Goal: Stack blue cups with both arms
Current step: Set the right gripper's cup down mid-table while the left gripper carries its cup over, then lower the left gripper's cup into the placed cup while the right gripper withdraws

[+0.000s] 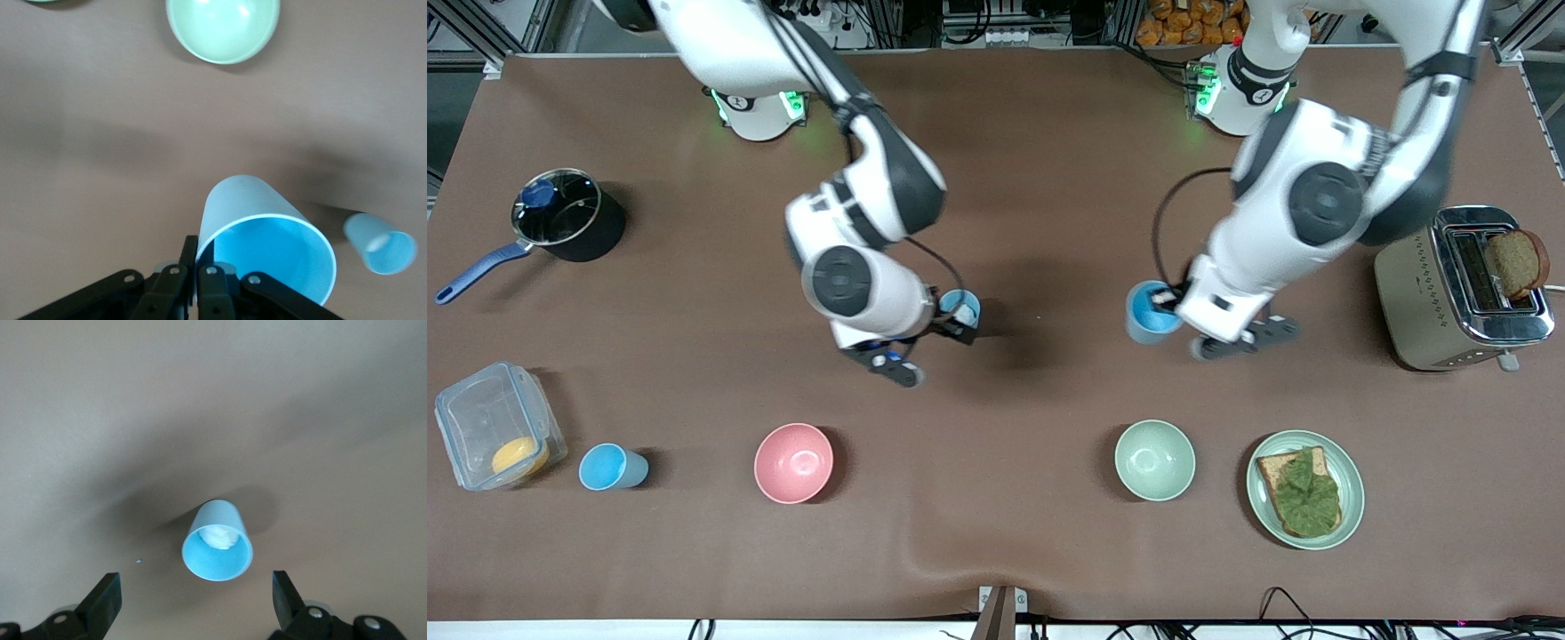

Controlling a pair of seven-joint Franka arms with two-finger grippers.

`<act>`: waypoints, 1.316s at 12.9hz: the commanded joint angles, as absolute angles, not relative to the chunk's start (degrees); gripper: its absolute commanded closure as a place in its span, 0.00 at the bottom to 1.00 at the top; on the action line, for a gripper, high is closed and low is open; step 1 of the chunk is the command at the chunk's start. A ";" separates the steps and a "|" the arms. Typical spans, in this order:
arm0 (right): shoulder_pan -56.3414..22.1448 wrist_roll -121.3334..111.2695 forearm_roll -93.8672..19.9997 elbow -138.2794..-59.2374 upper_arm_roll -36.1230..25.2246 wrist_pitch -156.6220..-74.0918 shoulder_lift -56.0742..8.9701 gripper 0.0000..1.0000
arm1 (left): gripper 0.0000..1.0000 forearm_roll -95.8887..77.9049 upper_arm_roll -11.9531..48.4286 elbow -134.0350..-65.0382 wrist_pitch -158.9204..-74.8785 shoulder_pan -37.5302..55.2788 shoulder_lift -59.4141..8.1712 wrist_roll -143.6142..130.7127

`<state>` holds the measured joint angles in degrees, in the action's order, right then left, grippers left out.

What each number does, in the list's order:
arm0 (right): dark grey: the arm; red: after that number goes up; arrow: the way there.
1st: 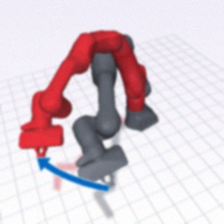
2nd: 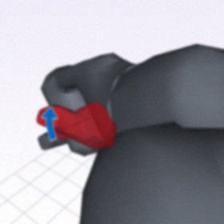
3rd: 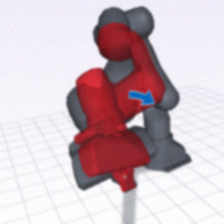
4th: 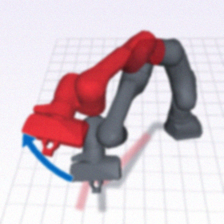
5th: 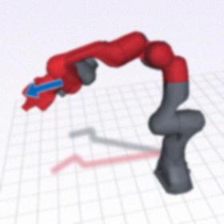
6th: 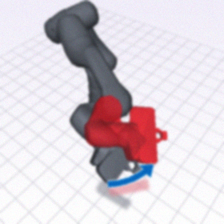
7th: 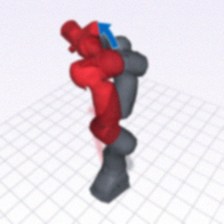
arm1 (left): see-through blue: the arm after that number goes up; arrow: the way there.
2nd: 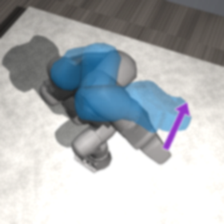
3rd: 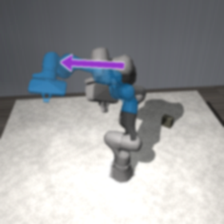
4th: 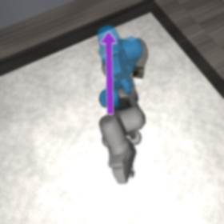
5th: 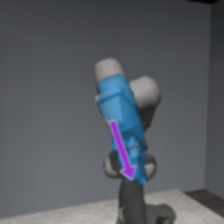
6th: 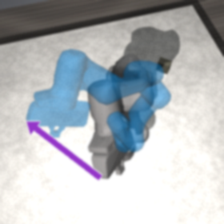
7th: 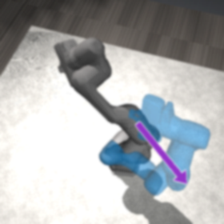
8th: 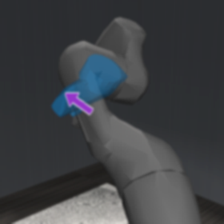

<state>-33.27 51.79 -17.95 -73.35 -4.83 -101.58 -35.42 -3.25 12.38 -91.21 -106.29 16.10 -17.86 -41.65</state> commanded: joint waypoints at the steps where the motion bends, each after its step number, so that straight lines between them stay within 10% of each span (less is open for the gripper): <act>1: -28.58 43.90 -15.84 -74.62 -5.18 -93.81 -31.39 0.00 | 1.00 -2.37 12.30 -86.76 -106.61 20.20 -20.64 -47.35; 17: -2.99 5.19 -2.11 -95.72 -4.92 -88.24 0.52 0.00 | 1.00 -4.75 12.83 -81.74 -124.45 36.91 -37.26 -64.25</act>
<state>-4.92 6.32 -3.14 -92.59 -6.21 -87.30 -4.17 -3.78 13.09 -83.72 -124.01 36.12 -35.69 -63.16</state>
